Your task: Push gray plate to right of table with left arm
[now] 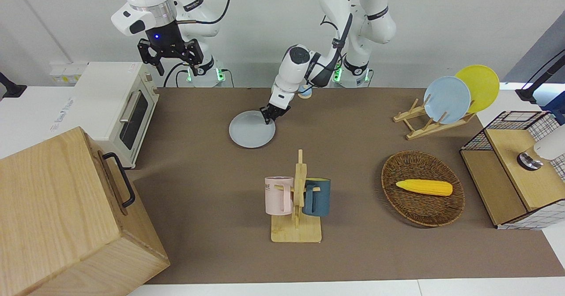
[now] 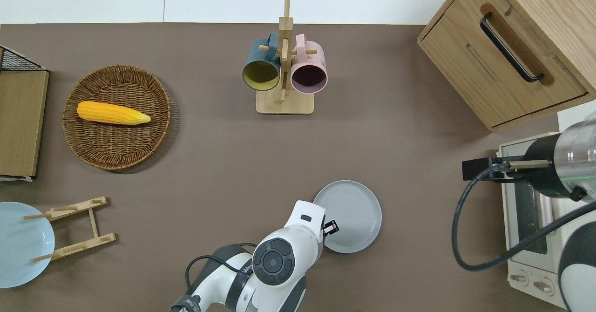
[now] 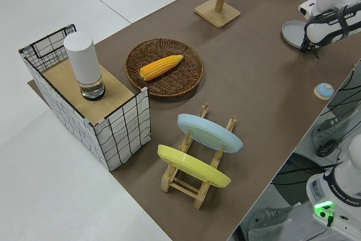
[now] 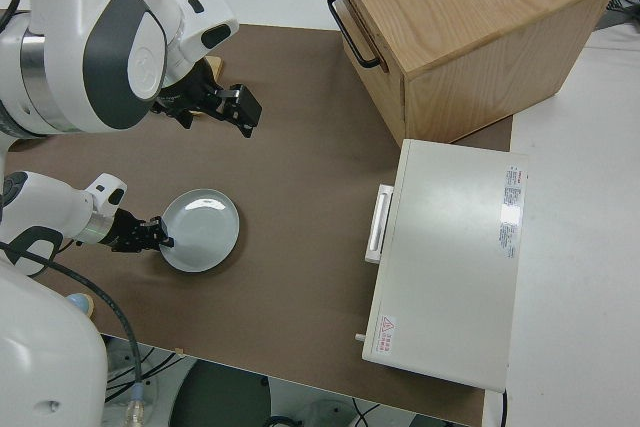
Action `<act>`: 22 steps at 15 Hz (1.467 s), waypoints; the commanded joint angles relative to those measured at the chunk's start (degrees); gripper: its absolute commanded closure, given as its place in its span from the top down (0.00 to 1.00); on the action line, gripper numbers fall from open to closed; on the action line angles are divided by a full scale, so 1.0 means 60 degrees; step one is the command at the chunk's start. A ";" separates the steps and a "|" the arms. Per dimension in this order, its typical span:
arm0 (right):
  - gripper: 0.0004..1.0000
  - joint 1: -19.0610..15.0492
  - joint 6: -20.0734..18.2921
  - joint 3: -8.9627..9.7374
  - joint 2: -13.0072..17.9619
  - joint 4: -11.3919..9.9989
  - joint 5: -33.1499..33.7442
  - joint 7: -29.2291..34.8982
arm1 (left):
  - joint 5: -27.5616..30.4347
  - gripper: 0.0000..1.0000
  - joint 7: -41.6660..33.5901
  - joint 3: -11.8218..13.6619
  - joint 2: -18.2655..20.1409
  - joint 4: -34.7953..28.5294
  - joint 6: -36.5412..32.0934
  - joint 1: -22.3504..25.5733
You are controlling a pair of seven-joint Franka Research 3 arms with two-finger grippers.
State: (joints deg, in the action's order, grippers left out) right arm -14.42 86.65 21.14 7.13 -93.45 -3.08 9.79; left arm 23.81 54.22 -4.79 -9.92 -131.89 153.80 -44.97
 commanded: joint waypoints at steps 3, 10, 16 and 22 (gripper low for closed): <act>1.00 -0.0233 0.0002 0.0138 0.0261 -0.0260 -0.0205 0.0112 | 0.0089 0.98 -0.0071 -0.0051 -0.0150 0.0169 -0.0230 0.0242; 1.00 -0.0233 0.0002 0.0138 0.0261 -0.0260 -0.0205 0.0098 | -0.0072 0.99 -0.2352 0.0647 0.0833 0.0768 -0.3652 0.1371; 1.00 -0.0233 0.0002 0.0138 0.0261 -0.0260 -0.0205 0.0112 | -0.2046 0.99 -0.5194 0.2713 0.0907 0.3519 -0.8283 0.2263; 1.00 -0.0233 0.0002 0.0138 0.0261 -0.0260 -0.0205 0.0098 | -0.3029 0.99 -0.7072 0.2630 0.1301 0.3802 -0.8831 0.4122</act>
State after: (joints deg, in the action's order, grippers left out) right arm -14.42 86.65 21.14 7.13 -93.45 -3.08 9.79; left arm 9.07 15.30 12.48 -3.49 -109.86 102.57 -24.61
